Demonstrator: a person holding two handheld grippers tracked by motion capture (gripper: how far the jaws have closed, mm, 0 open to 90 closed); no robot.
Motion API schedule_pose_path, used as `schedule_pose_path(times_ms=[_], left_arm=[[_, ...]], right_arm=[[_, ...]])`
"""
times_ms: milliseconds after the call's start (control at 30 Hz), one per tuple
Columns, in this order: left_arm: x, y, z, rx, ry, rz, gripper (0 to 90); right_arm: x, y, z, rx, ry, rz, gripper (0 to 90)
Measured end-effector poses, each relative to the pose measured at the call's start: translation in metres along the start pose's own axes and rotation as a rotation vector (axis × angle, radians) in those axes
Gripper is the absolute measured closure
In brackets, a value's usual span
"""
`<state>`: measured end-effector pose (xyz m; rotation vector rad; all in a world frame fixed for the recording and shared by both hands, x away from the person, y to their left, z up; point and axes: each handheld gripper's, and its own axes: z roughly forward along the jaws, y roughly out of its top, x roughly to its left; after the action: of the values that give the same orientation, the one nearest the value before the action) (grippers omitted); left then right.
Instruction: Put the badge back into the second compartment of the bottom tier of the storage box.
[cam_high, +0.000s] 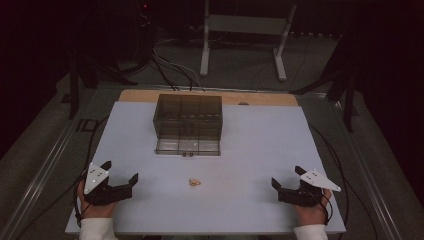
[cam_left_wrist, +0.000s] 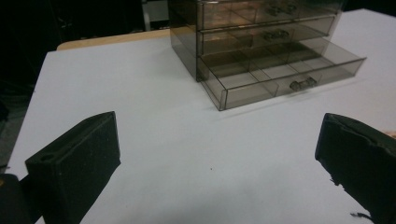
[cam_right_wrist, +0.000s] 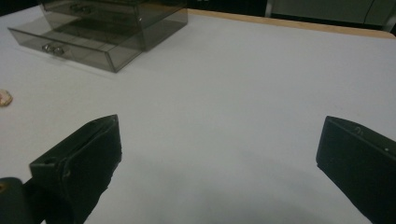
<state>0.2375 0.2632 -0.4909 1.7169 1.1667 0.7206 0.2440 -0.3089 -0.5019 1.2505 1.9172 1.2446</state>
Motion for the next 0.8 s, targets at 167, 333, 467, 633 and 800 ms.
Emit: schedule_pose_path(times_ms=[167,333,467,633,800], left_arm=[[-0.001,0.000,0.001,0.001,0.004,0.008,0.6],[0.000,0.001,0.004,0.014,0.017,-0.004,0.6],[-0.002,0.009,0.003,0.007,0.016,0.003,0.6],[-0.007,0.016,0.006,-0.005,0.000,0.014,0.6],[-0.016,0.024,0.018,-0.014,-0.034,0.047,0.6]], right_arm=[[-0.001,0.000,0.000,-0.004,0.001,-0.001,0.4],[0.002,0.001,0.000,-0.020,-0.002,-0.006,0.4],[0.002,0.001,0.001,-0.022,-0.008,-0.014,0.4],[0.001,0.001,0.000,-0.039,-0.011,-0.009,0.4],[0.001,0.002,-0.001,-0.052,-0.018,-0.016,0.5]])
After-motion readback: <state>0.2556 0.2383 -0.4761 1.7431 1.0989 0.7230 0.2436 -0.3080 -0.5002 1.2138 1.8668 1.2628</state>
